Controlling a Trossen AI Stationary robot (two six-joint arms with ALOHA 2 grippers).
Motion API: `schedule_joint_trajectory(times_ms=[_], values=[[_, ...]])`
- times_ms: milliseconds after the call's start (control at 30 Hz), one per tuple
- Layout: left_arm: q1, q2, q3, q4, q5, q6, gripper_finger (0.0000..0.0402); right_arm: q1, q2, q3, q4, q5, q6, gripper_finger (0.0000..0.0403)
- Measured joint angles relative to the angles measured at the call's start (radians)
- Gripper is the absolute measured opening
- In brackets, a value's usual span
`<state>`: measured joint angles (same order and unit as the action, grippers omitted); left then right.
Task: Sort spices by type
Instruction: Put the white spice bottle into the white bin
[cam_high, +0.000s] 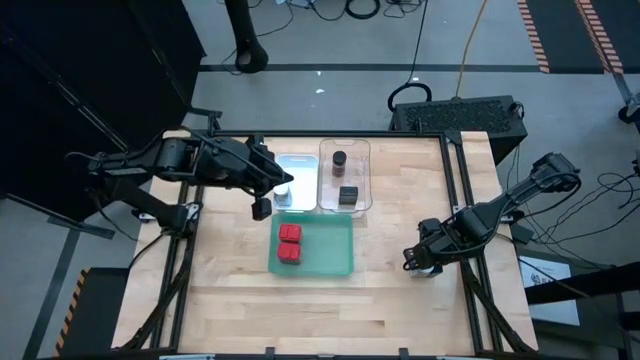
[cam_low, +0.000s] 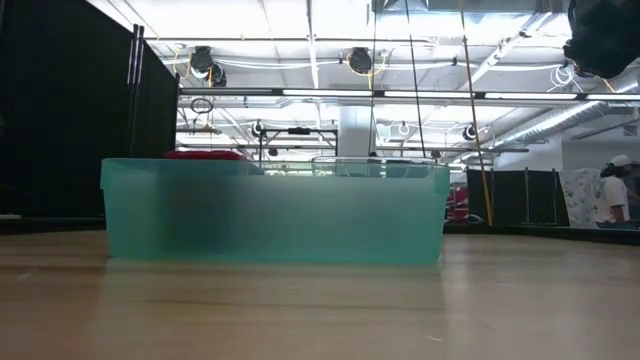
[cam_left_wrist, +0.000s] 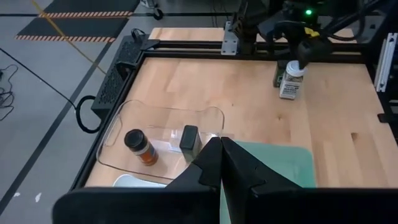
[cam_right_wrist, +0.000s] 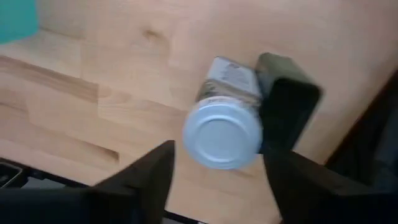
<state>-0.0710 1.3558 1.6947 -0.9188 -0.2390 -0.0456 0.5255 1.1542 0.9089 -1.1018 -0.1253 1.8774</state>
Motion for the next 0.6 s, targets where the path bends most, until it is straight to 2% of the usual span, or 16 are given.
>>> schedule_joint_trajectory(times_ms=[133, 267, 433, 600], values=[[0.016, 0.0, 0.0, -0.001, 0.0, 0.0, 0.0008, -0.002, 0.03, 0.0, 0.026, 0.002, 0.0, 0.0284], [0.028, 0.0, 0.0, -0.001, 0.0, 0.003, 0.0008, -0.003, 0.077, 0.0, 0.027, 0.003, 0.0, 0.032], [0.038, 0.0, 0.0, -0.002, 0.0, 0.004, 0.0008, -0.01, 0.125, 0.0, 0.073, -0.001, -0.013, 0.032], [0.038, 0.0, 0.0, -0.002, 0.0, 0.004, 0.0008, -0.024, 0.147, 0.0, 0.107, -0.004, -0.019, 0.0288]])
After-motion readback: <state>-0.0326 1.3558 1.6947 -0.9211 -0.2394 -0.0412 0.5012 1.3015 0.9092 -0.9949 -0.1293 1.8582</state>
